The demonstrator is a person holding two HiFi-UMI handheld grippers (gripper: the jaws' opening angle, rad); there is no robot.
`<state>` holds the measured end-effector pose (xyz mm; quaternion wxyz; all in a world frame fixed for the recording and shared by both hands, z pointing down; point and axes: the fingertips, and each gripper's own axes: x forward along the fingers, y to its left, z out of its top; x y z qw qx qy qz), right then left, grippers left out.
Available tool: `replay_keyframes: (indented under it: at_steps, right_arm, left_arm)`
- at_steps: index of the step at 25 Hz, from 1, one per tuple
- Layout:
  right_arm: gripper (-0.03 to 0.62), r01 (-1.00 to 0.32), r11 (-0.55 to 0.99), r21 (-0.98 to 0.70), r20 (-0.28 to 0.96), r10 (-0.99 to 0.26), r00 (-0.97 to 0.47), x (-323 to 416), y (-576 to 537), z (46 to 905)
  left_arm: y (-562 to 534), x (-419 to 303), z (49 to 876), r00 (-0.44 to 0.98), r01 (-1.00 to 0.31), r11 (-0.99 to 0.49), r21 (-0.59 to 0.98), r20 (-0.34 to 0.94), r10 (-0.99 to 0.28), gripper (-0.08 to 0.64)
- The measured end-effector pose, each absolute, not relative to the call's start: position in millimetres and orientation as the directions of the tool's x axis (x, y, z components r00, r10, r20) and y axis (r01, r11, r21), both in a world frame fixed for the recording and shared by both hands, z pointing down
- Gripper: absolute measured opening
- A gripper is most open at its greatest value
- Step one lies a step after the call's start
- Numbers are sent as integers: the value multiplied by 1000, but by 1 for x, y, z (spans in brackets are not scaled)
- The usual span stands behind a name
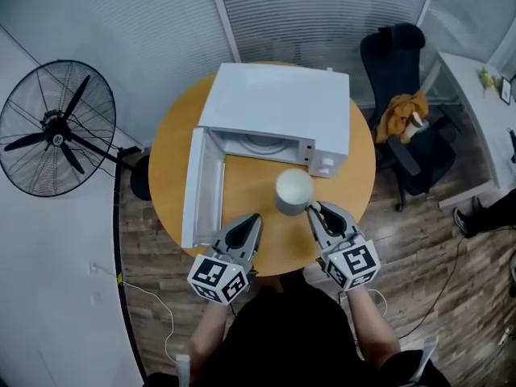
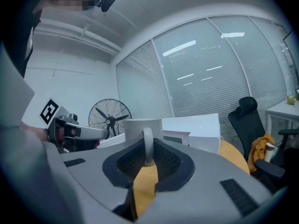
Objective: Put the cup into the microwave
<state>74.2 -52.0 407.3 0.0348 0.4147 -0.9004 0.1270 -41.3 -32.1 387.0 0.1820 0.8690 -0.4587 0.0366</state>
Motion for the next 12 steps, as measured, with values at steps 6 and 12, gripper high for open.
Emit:
replay_keyframes:
  at_steps: [6, 12]
  right_arm:
    - [57, -734, 650, -196, 175, -713, -678, 78, -65, 416]
    - [55, -723, 664, -193, 189, -698, -691, 78, -73, 428]
  left_arm:
    - [-43, -37, 389, 534, -836, -469, 284, 226, -815, -5]
    - [-41, -32, 394, 513, -851, -451, 268, 246, -822, -5]
